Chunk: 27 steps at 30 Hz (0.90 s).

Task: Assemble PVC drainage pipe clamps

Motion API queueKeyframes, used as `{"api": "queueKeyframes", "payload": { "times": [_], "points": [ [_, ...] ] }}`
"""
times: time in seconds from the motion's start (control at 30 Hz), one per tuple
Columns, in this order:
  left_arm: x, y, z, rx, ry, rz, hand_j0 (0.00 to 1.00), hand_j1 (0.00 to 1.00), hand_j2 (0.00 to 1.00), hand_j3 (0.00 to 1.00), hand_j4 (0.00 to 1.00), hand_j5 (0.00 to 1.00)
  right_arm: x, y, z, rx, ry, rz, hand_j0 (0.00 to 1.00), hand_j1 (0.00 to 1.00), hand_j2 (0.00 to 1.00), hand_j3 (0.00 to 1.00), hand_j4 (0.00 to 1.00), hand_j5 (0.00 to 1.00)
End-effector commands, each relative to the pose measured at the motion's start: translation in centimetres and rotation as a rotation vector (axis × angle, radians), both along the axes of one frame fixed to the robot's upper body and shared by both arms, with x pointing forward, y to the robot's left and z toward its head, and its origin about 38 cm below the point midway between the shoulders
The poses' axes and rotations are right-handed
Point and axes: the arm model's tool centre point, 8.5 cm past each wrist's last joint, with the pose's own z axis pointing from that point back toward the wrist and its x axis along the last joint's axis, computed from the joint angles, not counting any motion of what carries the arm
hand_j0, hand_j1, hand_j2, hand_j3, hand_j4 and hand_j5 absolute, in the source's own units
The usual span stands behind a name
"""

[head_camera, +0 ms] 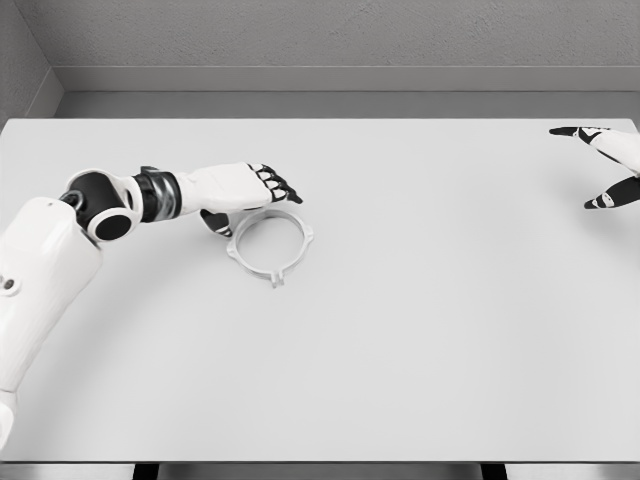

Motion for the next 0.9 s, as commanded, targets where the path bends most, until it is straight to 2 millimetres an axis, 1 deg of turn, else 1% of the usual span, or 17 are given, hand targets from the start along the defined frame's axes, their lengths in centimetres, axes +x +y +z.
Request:
{"api": "queueKeyframes", "payload": {
  "times": [0.0, 0.23, 0.3, 0.33, 0.37, 0.4, 0.47, 0.57, 0.63, 0.67, 0.8, 0.87],
  "points": [
    [0.0, -0.4, 0.0, -0.011, 0.003, -0.003, 1.00, 1.00, 1.00, 1.00, 1.00, 1.00, 0.0, -0.1, 0.1, 0.007, -0.003, -0.003, 1.00, 1.00, 1.00, 1.00, 1.00, 1.00],
    [0.0, -0.6, 0.0, -0.014, 0.002, -0.005, 1.00, 1.00, 1.00, 1.00, 1.00, 1.00, 0.0, -0.1, 0.1, 0.007, -0.003, -0.003, 1.00, 1.00, 1.00, 1.00, 1.00, 1.00],
    [0.1, -0.3, 0.2, -0.009, -0.004, 0.001, 1.00, 1.00, 1.00, 1.00, 1.00, 1.00, 0.0, -0.1, 0.1, 0.007, -0.003, -0.003, 1.00, 1.00, 1.00, 1.00, 1.00, 1.00],
    [0.3, 0.2, 0.6, 0.001, -0.014, 0.010, 1.00, 1.00, 1.00, 1.00, 1.00, 1.00, 0.0, -0.1, 0.1, 0.007, -0.003, -0.003, 1.00, 1.00, 1.00, 1.00, 1.00, 1.00],
    [0.5, 1.1, 0.9, 0.010, -0.021, 0.024, 1.00, 1.00, 1.00, 1.00, 1.00, 1.00, 0.0, -0.1, 0.1, 0.007, -0.003, -0.003, 1.00, 1.00, 1.00, 1.00, 1.00, 1.00],
    [0.7, 2.7, 1.2, 0.030, -0.027, 0.047, 1.00, 1.00, 1.00, 1.00, 1.00, 1.00, 0.0, -0.1, 0.1, 0.007, -0.003, -0.003, 1.00, 1.00, 1.00, 1.00, 1.00, 1.00],
    [1.2, 5.1, 2.5, 0.060, -0.052, 0.083, 1.00, 1.00, 1.00, 1.00, 1.00, 1.00, 0.0, -0.1, 0.1, 0.007, -0.003, -0.003, 1.00, 1.00, 1.00, 1.00, 1.00, 1.00],
    [1.1, 10.7, 4.6, 0.072, -0.070, 0.171, 1.00, 1.00, 1.00, 1.00, 1.00, 1.00, 0.0, -0.1, 0.1, 0.007, -0.003, -0.003, 1.00, 1.00, 1.00, 1.00, 1.00, 1.00],
    [0.7, 13.4, 6.3, 0.024, -0.073, 0.209, 1.00, 1.00, 1.00, 1.00, 1.00, 1.00, 0.0, -0.1, 0.1, 0.007, -0.003, -0.003, 1.00, 1.00, 1.00, 1.00, 1.00, 1.00],
    [0.3, 13.7, 6.6, -0.042, -0.051, 0.203, 1.00, 1.00, 1.00, 1.00, 1.00, 1.00, 0.0, -0.1, 0.1, 0.007, -0.003, -0.003, 1.00, 1.00, 1.00, 1.00, 1.00, 1.00],
    [0.1, 13.9, 6.9, -0.063, -0.049, 0.203, 1.00, 1.00, 1.00, 1.00, 1.00, 1.00, 0.0, -0.1, 0.1, 0.007, -0.003, -0.003, 1.00, 1.00, 1.00, 1.00, 1.00, 1.00],
    [0.1, 13.6, 6.8, -0.075, -0.045, 0.198, 1.00, 1.00, 1.00, 1.00, 1.00, 1.00, 0.0, -0.1, 0.1, 0.007, -0.003, -0.003, 1.00, 1.00, 1.00, 1.00, 1.00, 1.00]
  ]
}}
